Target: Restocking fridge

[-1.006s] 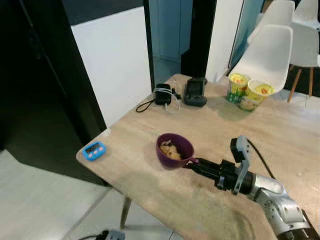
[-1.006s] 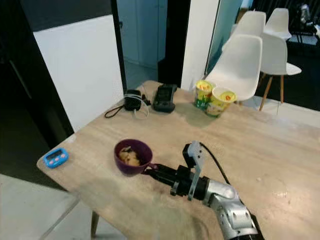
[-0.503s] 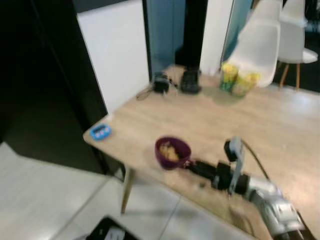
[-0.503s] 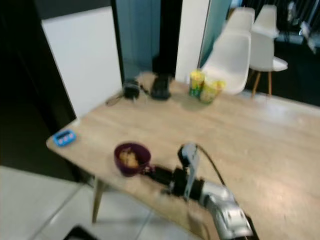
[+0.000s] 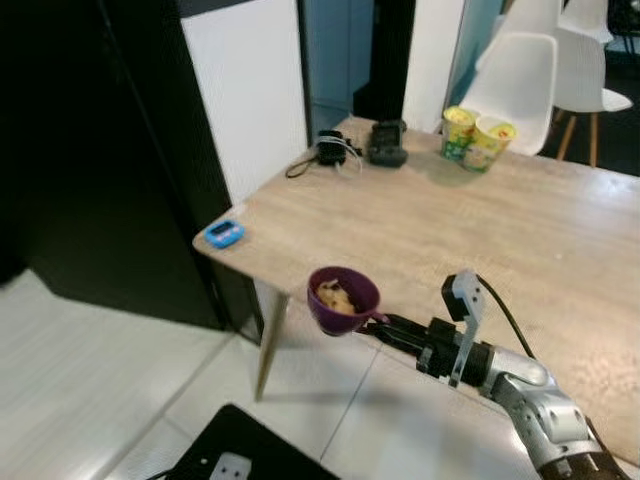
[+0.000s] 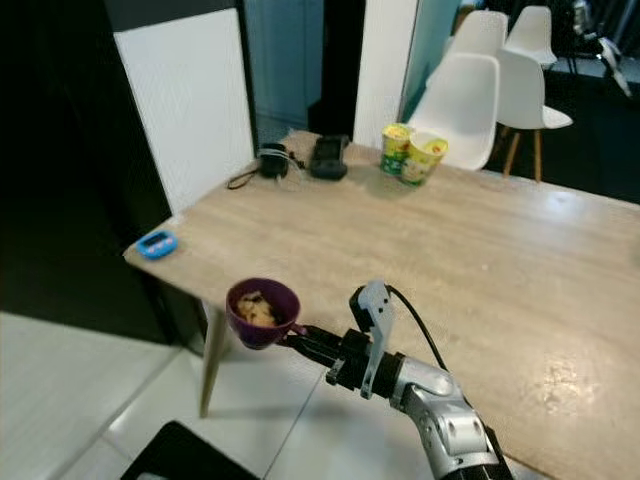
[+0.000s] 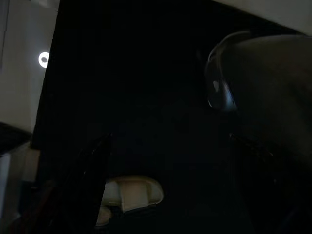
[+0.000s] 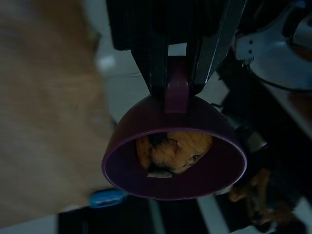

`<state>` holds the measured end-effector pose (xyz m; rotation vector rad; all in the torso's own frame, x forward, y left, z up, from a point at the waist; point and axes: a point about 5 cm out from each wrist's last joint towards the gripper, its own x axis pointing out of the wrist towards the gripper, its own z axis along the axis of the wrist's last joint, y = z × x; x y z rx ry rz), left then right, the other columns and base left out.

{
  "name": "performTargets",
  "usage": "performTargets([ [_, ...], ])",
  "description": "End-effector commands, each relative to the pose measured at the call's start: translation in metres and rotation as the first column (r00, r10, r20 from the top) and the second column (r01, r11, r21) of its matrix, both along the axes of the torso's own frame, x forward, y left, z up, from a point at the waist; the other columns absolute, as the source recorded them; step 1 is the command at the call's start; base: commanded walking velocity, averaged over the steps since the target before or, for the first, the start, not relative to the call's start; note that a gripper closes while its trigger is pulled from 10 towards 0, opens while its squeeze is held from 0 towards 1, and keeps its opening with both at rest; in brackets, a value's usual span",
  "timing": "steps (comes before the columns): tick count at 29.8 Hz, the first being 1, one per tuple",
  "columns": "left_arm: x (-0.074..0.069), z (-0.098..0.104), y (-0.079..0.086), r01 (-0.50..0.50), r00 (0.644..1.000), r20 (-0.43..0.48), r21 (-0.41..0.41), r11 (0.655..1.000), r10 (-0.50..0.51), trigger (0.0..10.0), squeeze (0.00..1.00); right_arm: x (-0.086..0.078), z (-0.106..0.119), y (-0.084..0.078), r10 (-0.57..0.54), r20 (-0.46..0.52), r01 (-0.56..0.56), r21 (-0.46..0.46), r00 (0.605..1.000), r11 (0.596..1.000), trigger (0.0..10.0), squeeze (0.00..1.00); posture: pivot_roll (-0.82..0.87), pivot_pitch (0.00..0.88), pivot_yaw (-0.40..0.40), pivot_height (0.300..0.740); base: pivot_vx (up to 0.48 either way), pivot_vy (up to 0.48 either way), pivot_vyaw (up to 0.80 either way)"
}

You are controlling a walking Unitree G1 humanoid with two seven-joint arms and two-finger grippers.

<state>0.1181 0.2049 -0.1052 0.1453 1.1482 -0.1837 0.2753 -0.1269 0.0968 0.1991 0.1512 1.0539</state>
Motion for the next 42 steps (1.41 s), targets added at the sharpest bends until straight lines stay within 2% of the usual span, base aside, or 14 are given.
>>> performTargets([
  [1, -0.006, -0.002, -0.003, 0.004, 1.0, -0.02, -0.009, 1.0, -0.004, 10.0, 0.0, 0.0, 0.007, -0.002, 0.01, 0.029, -0.01, 0.018, 1.0, 1.0, 10.0, 0.0, 0.05, 0.0, 0.009, 0.74, -0.326, 0.0, 0.0],
  [10, -0.005, -0.002, -0.005, 0.007, 1.0, -0.019, -0.011, 1.0, -0.007, 10.0, 0.0, -0.005, 0.008, 0.0, 0.044, 0.025, -0.045, 0.03, 0.999, 0.999, 10.0, 0.0, 0.05, 0.0, 0.006, 0.74, -0.288, 0.0, 0.0],
  [17, -0.004, -0.002, -0.004, 0.007, 1.0, -0.018, -0.012, 1.0, -0.007, 10.0, 0.0, -0.007, 0.007, -0.011, 0.054, 0.015, -0.055, 0.055, 0.998, 0.997, 10.0, 0.0, 0.04, 0.0, 0.012, 0.74, 0.0, 0.0, 0.0],
  [18, -0.004, -0.002, -0.005, 0.013, 1.0, -0.017, -0.014, 1.0, -0.013, 10.0, 0.0, -0.014, 0.006, -0.023, 0.079, 0.002, -0.079, 0.07, 0.997, 0.994, 10.0, 0.0, 0.04, 0.0, 0.015, 0.74, 0.0, 0.0, 0.0],
  [20, -0.002, -0.002, -0.006, 0.016, 1.0, -0.016, -0.014, 1.0, -0.016, 10.0, 0.0, -0.02, 0.004, -0.036, 0.089, -0.016, -0.087, 0.07, 0.996, 0.994, 10.0, 0.0, 0.04, 0.0, 0.015, 0.74, 0.0, 0.0, 0.0],
  [21, -0.002, -0.002, -0.006, 0.016, 1.0, -0.016, -0.014, 1.0, -0.016, 10.0, 0.0, -0.02, 0.004, -0.036, 0.089, -0.016, -0.087, 0.07, 0.996, 0.994, 10.0, 0.0, 0.04, 0.0, 0.015, 0.74, 0.0, 0.0, 0.0],
  [22, -0.001, -0.002, -0.007, 0.016, 1.0, -0.014, -0.014, 1.0, -0.017, 10.0, 0.0, -0.022, 0.0, -0.048, 0.06, -0.043, -0.058, 0.057, 0.997, 0.997, 10.0, 0.0, 0.04, 0.0, 0.016, 0.74, 0.0, 0.0, 0.0],
  [26, 0.001, -0.001, -0.007, 0.016, 1.0, -0.011, -0.014, 1.0, -0.016, 10.0, 0.0, -0.026, -0.009, -0.069, -0.001, -0.084, 0.004, 0.035, 0.996, 0.999, 10.0, 0.0, 0.04, 0.0, 0.017, 0.74, 0.0, 0.0, 0.0],
  [30, 0.001, -0.001, -0.007, 0.015, 1.0, -0.01, -0.015, 1.0, -0.015, 10.0, 0.0, -0.026, -0.011, -0.073, -0.017, -0.093, 0.02, 0.03, 0.996, 0.999, 10.0, 0.0, 0.04, 0.0, 0.017, 0.74, 0.0, 0.0, 0.0],
  [35, 0.002, 0.0, -0.004, 0.006, 1.0, -0.011, -0.013, 1.0, -0.006, 10.0, 0.0, -0.036, -0.025, -0.102, -0.138, -0.164, 0.144, 0.022, 0.977, 0.989, 10.0, 0.0, 0.04, 0.0, 0.014, 0.74, 0.0, 0.0, 0.0],
  [42, 0.0, -0.001, -0.002, 0.002, 1.0, -0.015, -0.011, 1.0, -0.002, 10.0, 0.0, -0.041, -0.029, -0.109, -0.147, -0.196, 0.156, 0.033, 0.97, 0.987, 10.0, 0.0, 0.04, 0.0, 0.013, 0.74, 0.0, 0.0, -0.1],
])
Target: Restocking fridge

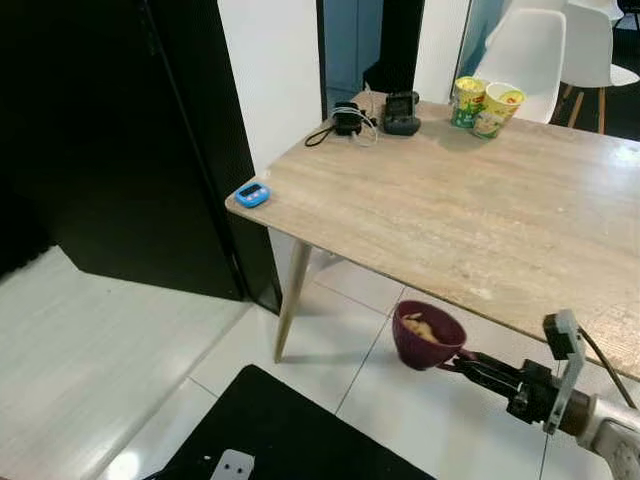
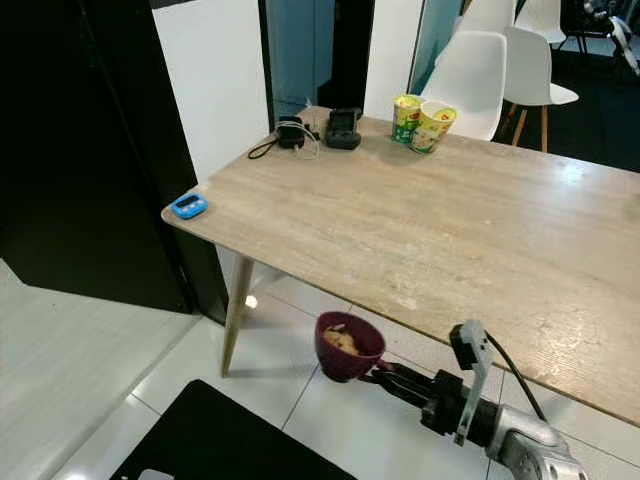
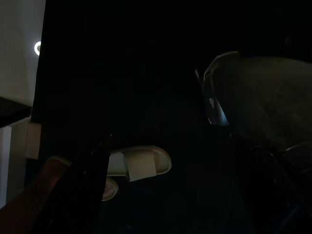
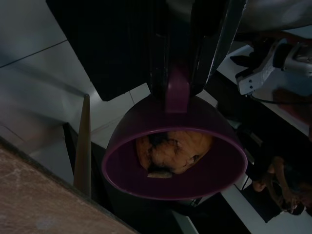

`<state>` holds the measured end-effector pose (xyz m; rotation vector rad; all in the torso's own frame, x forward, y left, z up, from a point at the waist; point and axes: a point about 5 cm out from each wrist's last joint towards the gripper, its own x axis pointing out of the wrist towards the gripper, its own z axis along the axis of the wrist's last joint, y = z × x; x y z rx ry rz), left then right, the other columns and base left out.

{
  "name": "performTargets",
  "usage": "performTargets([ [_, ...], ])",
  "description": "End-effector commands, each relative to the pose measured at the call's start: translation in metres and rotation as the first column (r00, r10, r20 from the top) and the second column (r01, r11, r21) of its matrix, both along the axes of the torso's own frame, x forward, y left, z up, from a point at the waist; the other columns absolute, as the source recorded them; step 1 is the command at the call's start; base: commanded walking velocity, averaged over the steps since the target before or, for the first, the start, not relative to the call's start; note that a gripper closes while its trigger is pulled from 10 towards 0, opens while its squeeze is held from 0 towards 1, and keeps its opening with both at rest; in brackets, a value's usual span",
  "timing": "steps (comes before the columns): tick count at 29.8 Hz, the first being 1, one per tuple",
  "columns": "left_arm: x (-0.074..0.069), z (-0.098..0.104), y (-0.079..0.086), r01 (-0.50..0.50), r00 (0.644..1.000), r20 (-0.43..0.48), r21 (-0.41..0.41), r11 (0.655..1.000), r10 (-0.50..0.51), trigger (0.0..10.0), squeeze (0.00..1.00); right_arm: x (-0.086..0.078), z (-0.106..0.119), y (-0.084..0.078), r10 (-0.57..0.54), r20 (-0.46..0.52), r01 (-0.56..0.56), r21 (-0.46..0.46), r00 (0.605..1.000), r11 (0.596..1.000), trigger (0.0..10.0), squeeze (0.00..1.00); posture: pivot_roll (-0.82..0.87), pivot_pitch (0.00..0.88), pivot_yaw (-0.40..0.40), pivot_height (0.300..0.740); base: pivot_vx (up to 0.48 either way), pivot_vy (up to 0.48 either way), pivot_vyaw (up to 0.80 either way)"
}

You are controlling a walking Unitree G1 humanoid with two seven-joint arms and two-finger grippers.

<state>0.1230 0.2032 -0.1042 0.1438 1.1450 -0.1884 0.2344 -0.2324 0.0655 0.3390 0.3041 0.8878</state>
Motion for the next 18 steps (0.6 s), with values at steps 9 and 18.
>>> performTargets([
  [9, -0.006, -0.002, -0.003, 0.005, 1.0, -0.016, -0.014, 1.0, -0.005, 10.0, 0.0, -0.002, -0.005, 0.001, 0.009, -0.002, -0.008, 0.03, 1.0, 1.0, 10.0, 0.0, 0.04, 0.0, 0.019, 0.74, 0.0, 0.0, -0.79],
  [18, -0.004, -0.002, -0.004, 0.007, 1.0, -0.011, -0.014, 1.0, -0.007, 10.0, 0.0, -0.01, -0.014, 0.012, 0.071, -0.04, -0.069, 0.052, 0.997, 0.996, 10.0, 0.0, 0.04, 0.0, 0.018, 0.74, 0.0, 0.0, -0.77],
])
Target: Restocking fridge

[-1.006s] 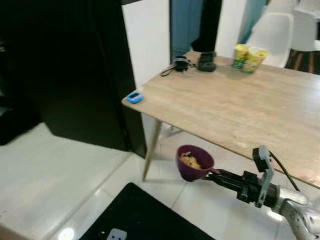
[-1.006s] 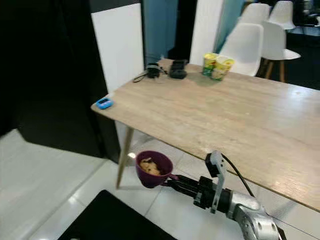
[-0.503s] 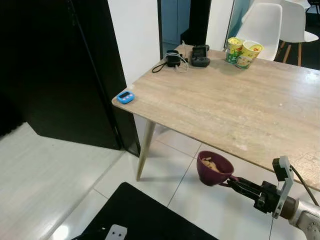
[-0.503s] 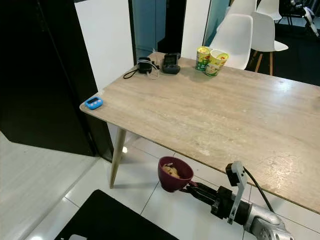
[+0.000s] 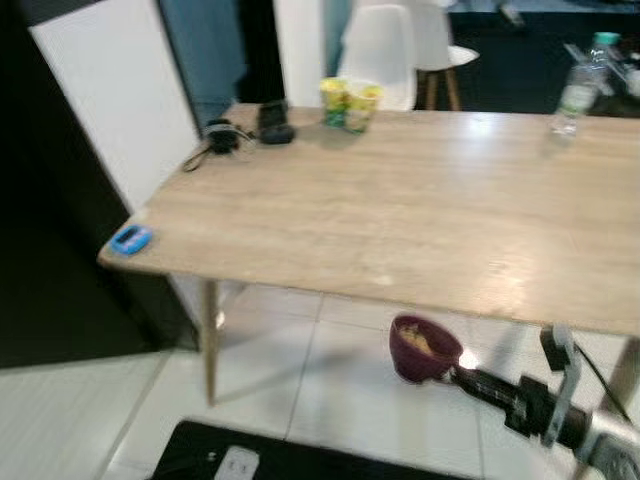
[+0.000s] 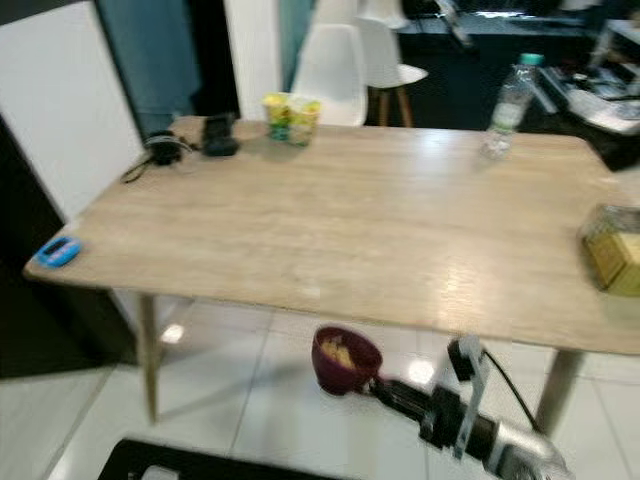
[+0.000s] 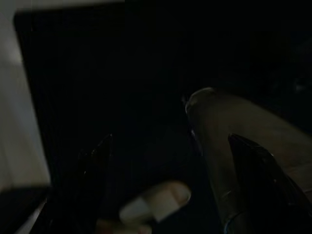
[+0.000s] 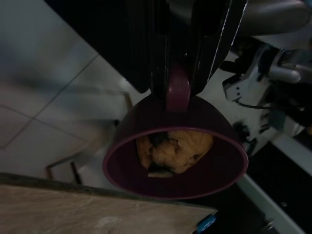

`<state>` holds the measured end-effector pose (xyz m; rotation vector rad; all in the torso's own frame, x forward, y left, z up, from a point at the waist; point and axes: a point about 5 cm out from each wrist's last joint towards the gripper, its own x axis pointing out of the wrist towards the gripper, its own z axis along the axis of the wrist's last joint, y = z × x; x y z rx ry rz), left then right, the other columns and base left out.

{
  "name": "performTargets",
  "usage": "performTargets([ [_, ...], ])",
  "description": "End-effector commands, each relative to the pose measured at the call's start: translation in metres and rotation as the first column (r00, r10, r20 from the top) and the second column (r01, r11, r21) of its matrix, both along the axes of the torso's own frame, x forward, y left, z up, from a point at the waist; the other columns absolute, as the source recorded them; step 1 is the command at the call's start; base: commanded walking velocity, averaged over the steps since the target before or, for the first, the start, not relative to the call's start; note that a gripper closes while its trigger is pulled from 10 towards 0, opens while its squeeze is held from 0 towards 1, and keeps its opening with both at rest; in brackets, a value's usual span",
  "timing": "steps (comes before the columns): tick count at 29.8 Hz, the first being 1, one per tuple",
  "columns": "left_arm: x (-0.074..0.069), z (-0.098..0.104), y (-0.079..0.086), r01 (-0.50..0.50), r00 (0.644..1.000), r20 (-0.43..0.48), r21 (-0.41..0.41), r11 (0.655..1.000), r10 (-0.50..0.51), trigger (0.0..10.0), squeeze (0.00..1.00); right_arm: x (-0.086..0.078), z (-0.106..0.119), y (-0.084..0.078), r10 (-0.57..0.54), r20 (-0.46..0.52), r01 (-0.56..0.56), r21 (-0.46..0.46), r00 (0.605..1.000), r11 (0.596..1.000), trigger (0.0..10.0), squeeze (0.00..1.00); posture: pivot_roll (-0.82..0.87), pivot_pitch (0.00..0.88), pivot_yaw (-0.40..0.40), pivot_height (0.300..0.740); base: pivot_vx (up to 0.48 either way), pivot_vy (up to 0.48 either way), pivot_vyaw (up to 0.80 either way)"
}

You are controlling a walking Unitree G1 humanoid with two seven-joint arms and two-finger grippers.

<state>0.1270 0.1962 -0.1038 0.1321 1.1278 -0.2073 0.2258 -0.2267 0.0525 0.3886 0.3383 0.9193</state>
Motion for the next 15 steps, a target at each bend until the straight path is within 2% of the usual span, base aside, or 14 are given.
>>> performTargets([
  [1, -0.008, -0.002, 0.003, -0.002, 1.0, -0.026, 0.007, 1.0, 0.002, 10.0, 0.0, -0.001, -0.001, 0.007, 0.037, 0.006, -0.037, 0.016, 0.999, 0.999, 10.0, 0.0, 0.04, 0.0, 0.018, 0.74, 0.0, 0.0, -0.77],
  [6, -0.01, -0.003, 0.004, 0.0, 0.999, -0.033, 0.008, 1.0, 0.0, 10.0, 0.0, -0.002, 0.001, -0.002, 0.012, 0.032, -0.012, -0.01, 0.999, 1.0, 10.0, 0.0, 0.04, 0.0, 0.02, 0.74, 0.0, 0.0, -0.77],
  [8, -0.011, -0.003, 0.004, 0.002, 0.999, -0.034, 0.008, 1.0, -0.002, 10.0, 0.0, -0.002, 0.006, -0.004, 0.022, 0.074, -0.021, -0.018, 0.997, 1.0, 10.0, 0.0, 0.04, 0.0, 0.02, 0.74, 0.0, 0.0, -0.77],
  [10, -0.011, -0.003, 0.003, 0.002, 0.999, -0.034, 0.008, 1.0, -0.002, 10.0, 0.0, -0.003, 0.009, -0.004, 0.038, 0.094, -0.036, -0.026, 0.995, 0.999, 10.0, 0.0, 0.04, 0.0, 0.02, 0.74, 0.0, 0.0, -0.77],
  [11, -0.01, -0.003, 0.003, 0.003, 0.999, -0.032, 0.008, 1.0, -0.003, 10.0, 0.0, -0.003, 0.019, -0.003, 0.078, 0.146, -0.074, -0.036, 0.986, 0.997, 10.0, 0.0, 0.04, 0.0, 0.02, 0.74, 0.0, 0.0, -0.77],
  [15, -0.01, -0.003, 0.003, 0.004, 1.0, -0.03, 0.008, 1.0, -0.003, 10.0, 0.0, -0.002, 0.026, 0.0, 0.107, 0.183, -0.101, -0.041, 0.977, 0.994, 10.0, 0.0, 0.04, 0.0, 0.019, 0.74, 0.0, 0.0, -0.77],
])
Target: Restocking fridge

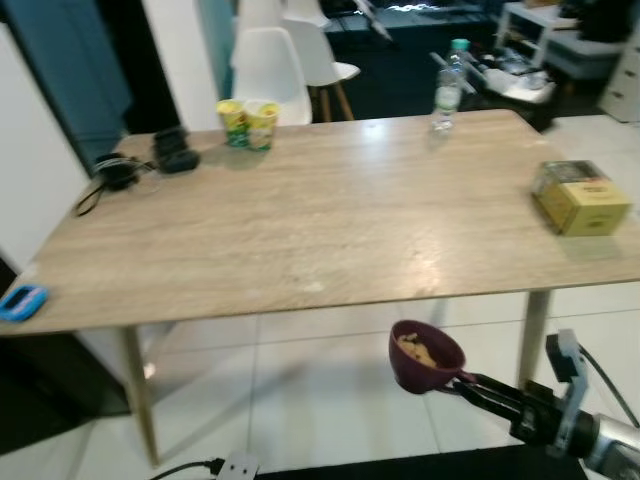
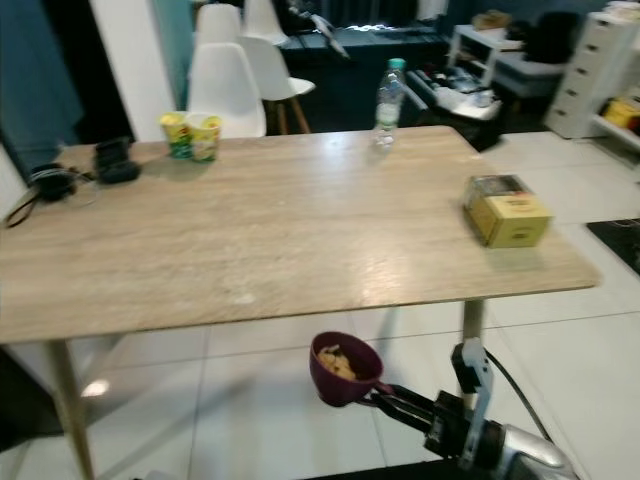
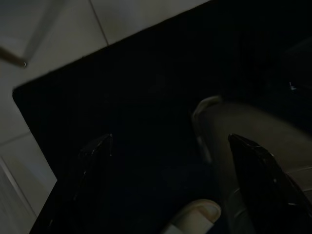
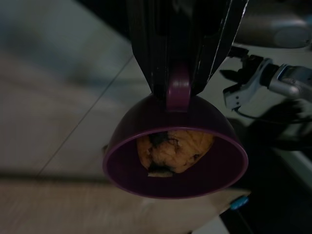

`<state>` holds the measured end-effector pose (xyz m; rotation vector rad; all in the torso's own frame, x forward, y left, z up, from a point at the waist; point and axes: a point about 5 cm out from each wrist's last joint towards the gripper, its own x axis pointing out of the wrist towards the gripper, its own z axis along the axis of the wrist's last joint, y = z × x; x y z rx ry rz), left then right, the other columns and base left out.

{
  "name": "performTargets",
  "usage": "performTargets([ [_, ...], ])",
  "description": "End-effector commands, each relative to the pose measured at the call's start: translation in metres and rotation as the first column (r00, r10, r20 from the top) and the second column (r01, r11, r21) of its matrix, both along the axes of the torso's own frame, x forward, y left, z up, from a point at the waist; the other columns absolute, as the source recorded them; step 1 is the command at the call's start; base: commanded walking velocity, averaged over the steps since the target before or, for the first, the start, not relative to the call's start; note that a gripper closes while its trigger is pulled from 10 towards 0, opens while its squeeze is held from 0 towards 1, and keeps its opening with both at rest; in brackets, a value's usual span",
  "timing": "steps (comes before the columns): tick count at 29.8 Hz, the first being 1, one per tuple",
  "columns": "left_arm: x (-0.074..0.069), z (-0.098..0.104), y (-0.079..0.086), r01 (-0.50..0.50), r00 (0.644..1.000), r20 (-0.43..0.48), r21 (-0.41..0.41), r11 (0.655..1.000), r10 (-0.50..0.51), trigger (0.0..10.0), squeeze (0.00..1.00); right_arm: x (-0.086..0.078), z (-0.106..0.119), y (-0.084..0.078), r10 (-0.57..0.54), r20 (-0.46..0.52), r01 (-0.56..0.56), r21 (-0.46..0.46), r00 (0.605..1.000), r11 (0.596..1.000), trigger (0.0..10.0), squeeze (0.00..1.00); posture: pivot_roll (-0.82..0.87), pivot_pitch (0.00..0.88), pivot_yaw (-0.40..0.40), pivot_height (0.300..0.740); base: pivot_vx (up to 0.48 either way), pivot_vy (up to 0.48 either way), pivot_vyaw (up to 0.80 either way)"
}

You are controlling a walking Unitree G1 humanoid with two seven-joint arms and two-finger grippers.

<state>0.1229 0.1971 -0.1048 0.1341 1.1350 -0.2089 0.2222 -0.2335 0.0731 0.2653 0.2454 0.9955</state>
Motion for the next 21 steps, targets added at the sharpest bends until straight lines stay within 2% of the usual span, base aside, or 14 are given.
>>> performTargets([
  [1, -0.005, -0.002, 0.002, 0.002, 1.0, -0.022, 0.006, 1.0, -0.002, 10.0, 0.0, 0.003, 0.01, 0.008, 0.052, 0.069, -0.052, 0.0, 0.996, 0.999, 10.0, 0.0, 0.04, 0.0, 0.019, 0.74, 0.0, 0.0, -0.77],
  [7, -0.005, -0.001, 0.003, 0.003, 1.0, -0.021, 0.006, 1.0, -0.003, 10.0, 0.0, 0.012, 0.026, 0.017, 0.09, 0.164, -0.081, -0.06, 0.982, 0.995, 10.0, 0.0, 0.04, 0.0, 0.019, 0.74, 0.0, 0.0, -0.77],
  [8, -0.005, -0.001, 0.005, 0.005, 1.0, -0.02, 0.005, 1.0, -0.005, 10.0, 0.0, 0.014, 0.031, 0.019, 0.112, 0.195, -0.095, -0.093, 0.974, 0.991, 10.0, 0.0, 0.05, 0.0, 0.012, 0.74, 0.0, 0.0, -0.77],
  [14, 0.0, 0.001, 0.005, 0.011, 1.0, -0.007, -0.003, 1.0, -0.011, 10.0, 0.0, 0.017, 0.034, 0.019, 0.115, 0.217, -0.086, -0.137, 0.969, 0.987, 10.0, 0.0, 0.05, 0.0, 0.011, 0.74, 0.0, 0.0, -0.77],
  [21, 0.006, 0.001, -0.008, 0.031, 0.999, 0.01, -0.021, 0.999, -0.031, 10.0, 0.0, 0.018, 0.022, 0.01, 0.065, 0.188, -0.025, -0.209, 0.98, 0.978, 10.0, 0.0, 0.04, 0.0, 0.016, 0.74, 0.0, 0.0, -0.77],
])
